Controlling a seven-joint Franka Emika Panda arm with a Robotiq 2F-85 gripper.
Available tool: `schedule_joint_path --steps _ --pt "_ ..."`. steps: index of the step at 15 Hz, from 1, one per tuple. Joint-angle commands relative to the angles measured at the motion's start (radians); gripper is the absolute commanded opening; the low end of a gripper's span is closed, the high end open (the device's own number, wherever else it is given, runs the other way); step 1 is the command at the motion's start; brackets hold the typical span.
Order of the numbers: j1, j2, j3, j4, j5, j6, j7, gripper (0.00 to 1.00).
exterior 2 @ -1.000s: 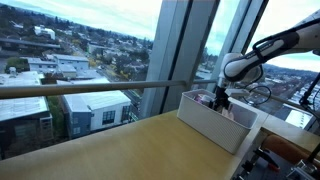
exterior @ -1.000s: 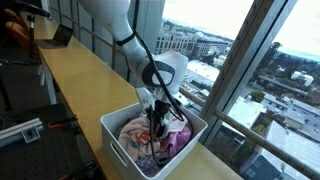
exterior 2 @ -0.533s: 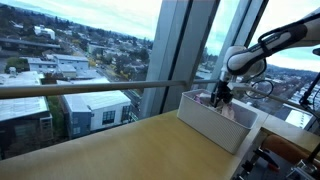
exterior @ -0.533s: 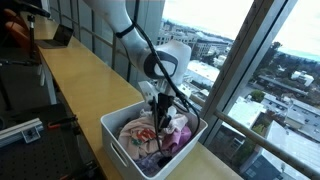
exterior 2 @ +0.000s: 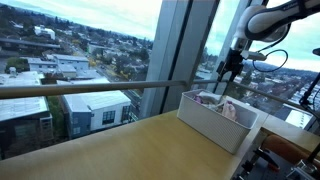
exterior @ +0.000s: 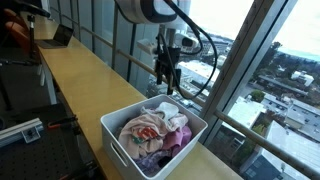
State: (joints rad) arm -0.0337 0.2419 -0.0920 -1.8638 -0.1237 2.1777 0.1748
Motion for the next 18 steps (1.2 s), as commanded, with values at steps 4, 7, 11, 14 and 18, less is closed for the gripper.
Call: schedule_joint_path --steps 4,7,11,14,18 --pt "0.036 -0.178 0.092 -0.113 0.188 -0.049 -0.078 1.00" --pt "0.045 -0.159 0.099 -0.097 0.193 -0.039 -0.071 1.00" --pt "0.045 -0.164 0.101 -0.106 0.196 -0.039 -0.073 1.00" --pt "0.045 -0.158 0.100 -0.106 0.196 -0.039 -0.073 1.00" --pt "0.045 -0.158 0.100 -0.105 0.196 -0.039 -0.073 1.00"
